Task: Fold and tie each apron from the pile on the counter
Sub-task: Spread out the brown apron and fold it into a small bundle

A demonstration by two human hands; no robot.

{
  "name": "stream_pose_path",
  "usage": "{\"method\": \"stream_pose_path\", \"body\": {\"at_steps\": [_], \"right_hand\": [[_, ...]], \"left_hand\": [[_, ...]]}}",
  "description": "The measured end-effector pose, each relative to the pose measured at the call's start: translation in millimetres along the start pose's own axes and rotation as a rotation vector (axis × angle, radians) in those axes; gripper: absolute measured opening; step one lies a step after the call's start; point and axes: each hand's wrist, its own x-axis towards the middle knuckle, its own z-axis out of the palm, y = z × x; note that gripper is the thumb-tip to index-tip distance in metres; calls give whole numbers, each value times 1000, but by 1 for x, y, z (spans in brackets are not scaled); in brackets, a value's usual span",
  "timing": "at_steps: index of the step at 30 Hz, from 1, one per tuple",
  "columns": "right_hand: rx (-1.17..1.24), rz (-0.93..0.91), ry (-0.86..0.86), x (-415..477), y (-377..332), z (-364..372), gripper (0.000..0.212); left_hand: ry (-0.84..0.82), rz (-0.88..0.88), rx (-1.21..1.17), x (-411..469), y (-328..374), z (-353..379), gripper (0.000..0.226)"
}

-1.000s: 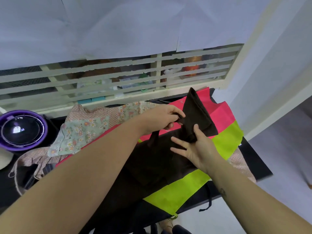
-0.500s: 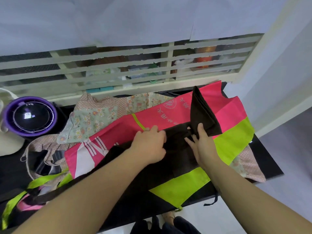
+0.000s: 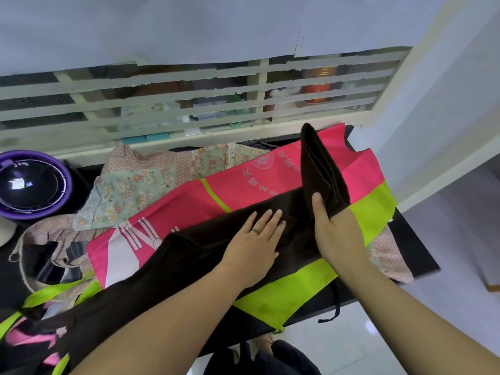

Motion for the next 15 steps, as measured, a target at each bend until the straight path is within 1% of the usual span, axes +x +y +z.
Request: {"method": "stream_pose_path", "body": {"at_steps": [2, 3, 4, 5, 6, 8, 9, 10, 11, 13, 14, 15], "right_hand": [[-148, -215, 126, -9, -12, -10, 25], [-202, -382, 176, -12, -15, -11, 14], [-273, -549, 202, -16, -20, -11, 15], [-348, -682, 177, -20, -19, -7, 18], [-410, -748, 102, -21, -16, -3, 20], [-505, -768, -54, -27, -3, 11, 31], [-513, -767, -126, -31, 3, 18, 38], [-465, -765, -216, -36, 9, 27, 44], [-354, -751, -302, -39, 9, 33, 45], [-68, -642, -426, -42, 10, 41, 43], [25, -578, -464, -42, 10, 42, 42], [64, -547, -499, -41, 10, 44, 42]], "left_hand": [[-12, -10, 11, 0, 1, -2, 64], [-12, -8, 10, 0, 2, -2, 64], [-22, -10, 16, -1, 1, -4, 64], [-21, -10, 21, -2, 1, 1, 64], [23, -6, 9, -4, 0, 1, 62], [115, -27, -81, -10, 2, -3, 53], [168, -98, -218, -13, 1, -1, 48], [137, -169, -343, -18, 0, -2, 45], [100, -203, -381, -21, 0, -1, 48], [74, -195, -363, -21, 2, 8, 56], [80, -189, -370, -25, 2, 5, 52], [66, -170, -292, -30, 1, 7, 47]]}}
